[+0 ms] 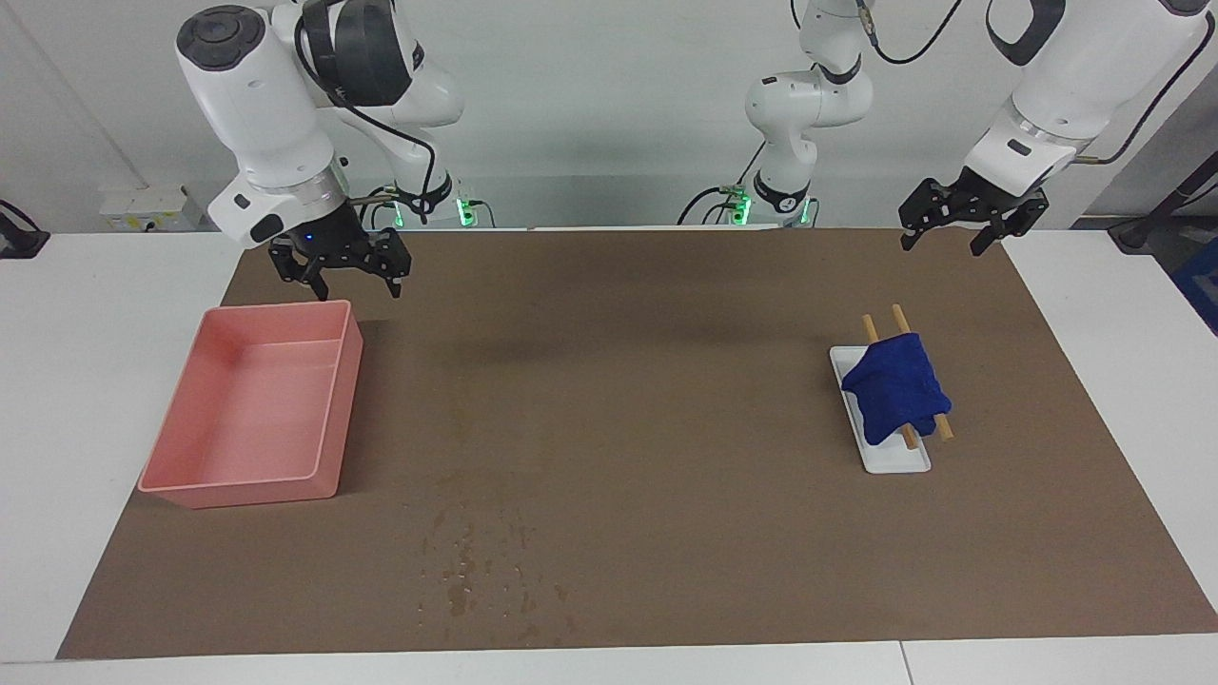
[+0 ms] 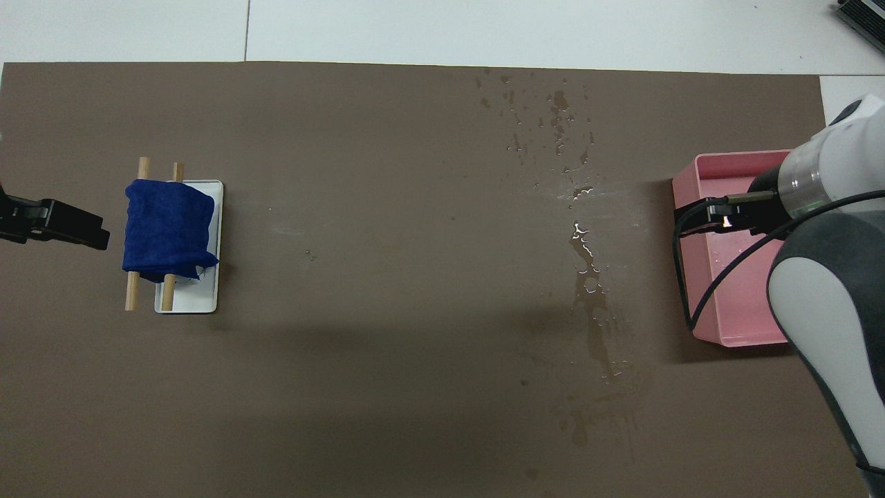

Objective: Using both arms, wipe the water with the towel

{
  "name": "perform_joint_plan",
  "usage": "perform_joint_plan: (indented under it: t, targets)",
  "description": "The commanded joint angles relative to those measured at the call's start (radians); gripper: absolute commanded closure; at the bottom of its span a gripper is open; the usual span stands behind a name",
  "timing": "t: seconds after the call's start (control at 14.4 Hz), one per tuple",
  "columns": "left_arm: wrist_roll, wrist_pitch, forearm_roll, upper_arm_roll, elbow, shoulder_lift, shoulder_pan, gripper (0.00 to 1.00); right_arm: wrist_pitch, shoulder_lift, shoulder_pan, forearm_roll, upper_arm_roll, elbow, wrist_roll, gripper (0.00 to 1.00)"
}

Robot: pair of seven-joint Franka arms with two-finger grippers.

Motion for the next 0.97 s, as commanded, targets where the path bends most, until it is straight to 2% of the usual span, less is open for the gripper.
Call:
perform_joint_plan:
  t: [0.0, 0.14, 0.21, 0.42, 0.49, 0.69, 0.9]
  targets:
    - [-0.005, -0.004, 0.002, 0.008, 0.015, -0.002, -0.013, 0.00, 0.016, -0.024, -0.009, 0.008, 0.002, -0.027, -0.012, 0.00]
    - [-0.006, 0.039, 0.000, 0.009, 0.001, -0.007, -0.009, 0.00, 0.019, -0.023, -0.015, 0.008, 0.002, -0.024, -0.012, 0.00]
    - [-0.006, 0.074, -0.001, 0.011, -0.038, -0.019, 0.000, 0.00, 0.021, -0.023, -0.015, 0.008, 0.000, -0.024, -0.011, 0.00]
    - [-0.019, 0.331, 0.000, 0.017, -0.269, -0.105, 0.002, 0.00, 0.028, -0.023, -0.017, 0.008, 0.000, -0.024, -0.011, 0.00]
    - [-0.019, 0.409, 0.000, 0.017, -0.329, -0.108, 0.005, 0.00, 0.028, -0.023, -0.017, 0.008, 0.000, -0.024, -0.011, 0.00]
    - [-0.025, 0.597, 0.000, 0.017, -0.403, -0.050, 0.028, 0.00, 0.028, -0.023, -0.017, 0.008, 0.000, -0.025, -0.009, 0.00]
    - [-0.026, 0.680, 0.000, 0.017, -0.451, -0.010, 0.049, 0.00, 0.028, -0.029, -0.014, 0.019, 0.002, -0.047, 0.006, 0.00]
